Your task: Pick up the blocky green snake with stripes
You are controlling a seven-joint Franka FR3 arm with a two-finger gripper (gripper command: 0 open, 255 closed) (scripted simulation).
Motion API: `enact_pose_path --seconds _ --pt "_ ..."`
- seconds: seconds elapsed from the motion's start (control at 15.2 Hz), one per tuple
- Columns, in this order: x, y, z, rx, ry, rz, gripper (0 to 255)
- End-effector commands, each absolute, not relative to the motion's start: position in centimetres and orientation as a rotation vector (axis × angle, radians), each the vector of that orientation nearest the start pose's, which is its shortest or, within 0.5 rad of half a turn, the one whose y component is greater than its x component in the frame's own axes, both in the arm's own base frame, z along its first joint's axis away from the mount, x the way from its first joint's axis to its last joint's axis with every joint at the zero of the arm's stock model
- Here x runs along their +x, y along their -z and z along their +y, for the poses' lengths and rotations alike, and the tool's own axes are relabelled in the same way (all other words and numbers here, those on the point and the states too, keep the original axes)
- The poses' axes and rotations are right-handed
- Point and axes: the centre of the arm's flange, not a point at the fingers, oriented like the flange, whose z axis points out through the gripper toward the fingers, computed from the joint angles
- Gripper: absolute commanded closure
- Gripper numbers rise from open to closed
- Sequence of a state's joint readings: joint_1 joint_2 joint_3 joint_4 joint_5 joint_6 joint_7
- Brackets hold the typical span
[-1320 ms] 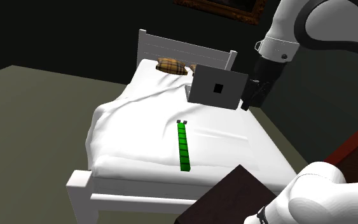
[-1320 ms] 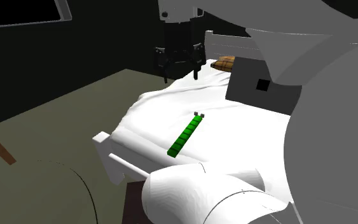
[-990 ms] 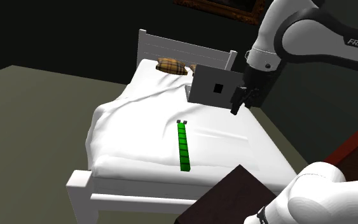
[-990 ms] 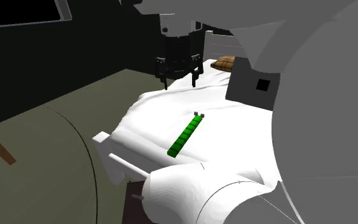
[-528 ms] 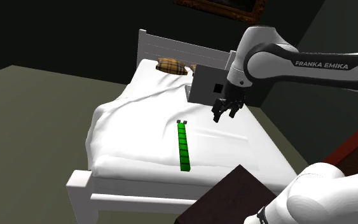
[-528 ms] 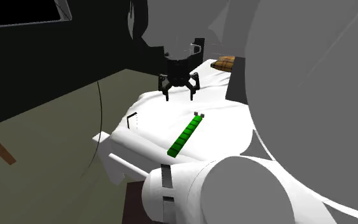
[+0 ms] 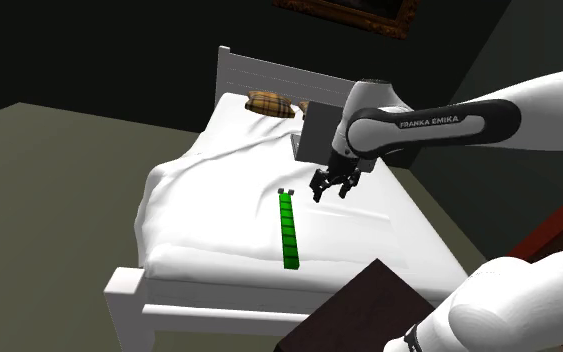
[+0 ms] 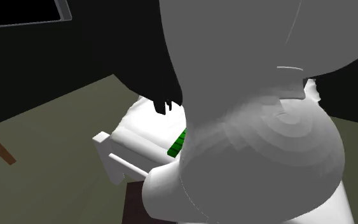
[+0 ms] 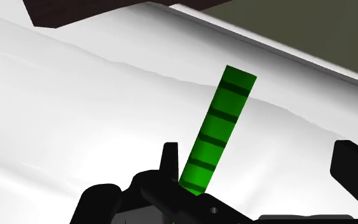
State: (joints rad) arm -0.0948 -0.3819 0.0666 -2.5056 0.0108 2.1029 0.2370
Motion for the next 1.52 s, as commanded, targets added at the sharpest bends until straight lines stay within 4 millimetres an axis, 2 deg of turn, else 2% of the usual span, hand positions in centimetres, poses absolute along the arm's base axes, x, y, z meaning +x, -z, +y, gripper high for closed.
enact_pose_path --seconds 0.0,0.66,1.32,1.45 --pt "42.9 -39.5 -1.4 -3.116 -0.022 0.487 0" --pt "49.6 -28.5 -4.2 -3.044 -0.001 0.732 0" --pt "55.8 -17.6 -7.9 -2.953 0.020 0.970 0" --pt "56.2 -16.3 -8.1 -2.947 0.021 0.985 0"
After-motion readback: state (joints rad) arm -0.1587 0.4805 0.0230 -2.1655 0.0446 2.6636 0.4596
